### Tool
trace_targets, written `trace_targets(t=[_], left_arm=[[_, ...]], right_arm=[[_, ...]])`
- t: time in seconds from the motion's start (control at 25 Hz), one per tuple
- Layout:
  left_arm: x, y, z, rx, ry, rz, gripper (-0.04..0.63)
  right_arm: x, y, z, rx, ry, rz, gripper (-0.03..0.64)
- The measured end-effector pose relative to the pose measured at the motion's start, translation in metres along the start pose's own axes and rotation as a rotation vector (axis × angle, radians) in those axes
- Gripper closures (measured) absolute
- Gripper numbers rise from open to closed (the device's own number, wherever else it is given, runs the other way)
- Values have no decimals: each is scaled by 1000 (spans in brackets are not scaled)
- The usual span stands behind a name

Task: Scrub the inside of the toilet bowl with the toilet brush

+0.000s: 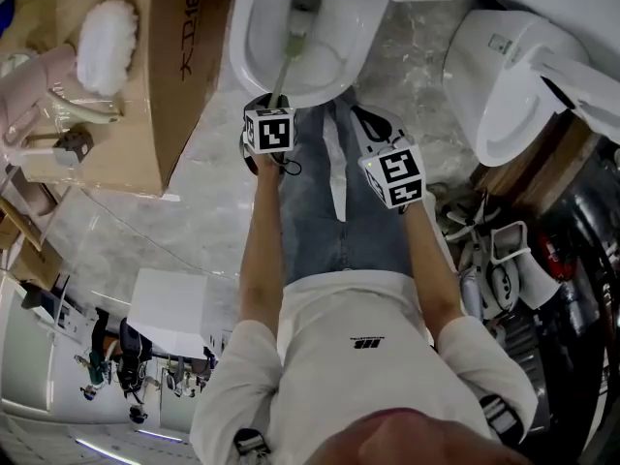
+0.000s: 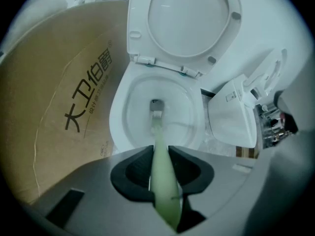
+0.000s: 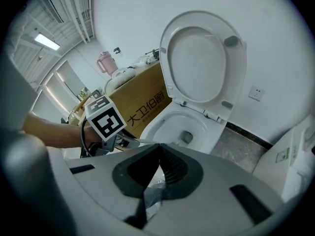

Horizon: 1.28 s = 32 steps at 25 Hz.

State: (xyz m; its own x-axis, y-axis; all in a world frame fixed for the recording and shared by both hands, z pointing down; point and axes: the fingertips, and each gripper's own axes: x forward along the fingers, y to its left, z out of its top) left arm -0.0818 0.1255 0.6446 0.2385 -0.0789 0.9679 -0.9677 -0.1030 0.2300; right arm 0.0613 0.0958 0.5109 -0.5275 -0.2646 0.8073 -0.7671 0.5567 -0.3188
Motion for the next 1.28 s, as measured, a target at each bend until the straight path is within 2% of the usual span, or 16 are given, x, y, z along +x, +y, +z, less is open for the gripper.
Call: trace_targets(t=[0.32,0.52,0.68,0.96,1.28], left_arm=[[-78,-13,4,46,-90,-20,494],[-139,-18,36,79,-208,-35,494],[-195,-28,49,94,-265,-38,494],[-276,-38,65,117,-354,-41,494],[-357,-59,73,134,-506,-57,494]], right_arm=[[-35,20,38,-58,-47,-5,621],[-58,29,87,-117,-103,-4,621],[-86,40,112,-152,-119,3,621],[-130,60,153,-127,-177,22,621],[-185,89,190,-142,-260,54,621]])
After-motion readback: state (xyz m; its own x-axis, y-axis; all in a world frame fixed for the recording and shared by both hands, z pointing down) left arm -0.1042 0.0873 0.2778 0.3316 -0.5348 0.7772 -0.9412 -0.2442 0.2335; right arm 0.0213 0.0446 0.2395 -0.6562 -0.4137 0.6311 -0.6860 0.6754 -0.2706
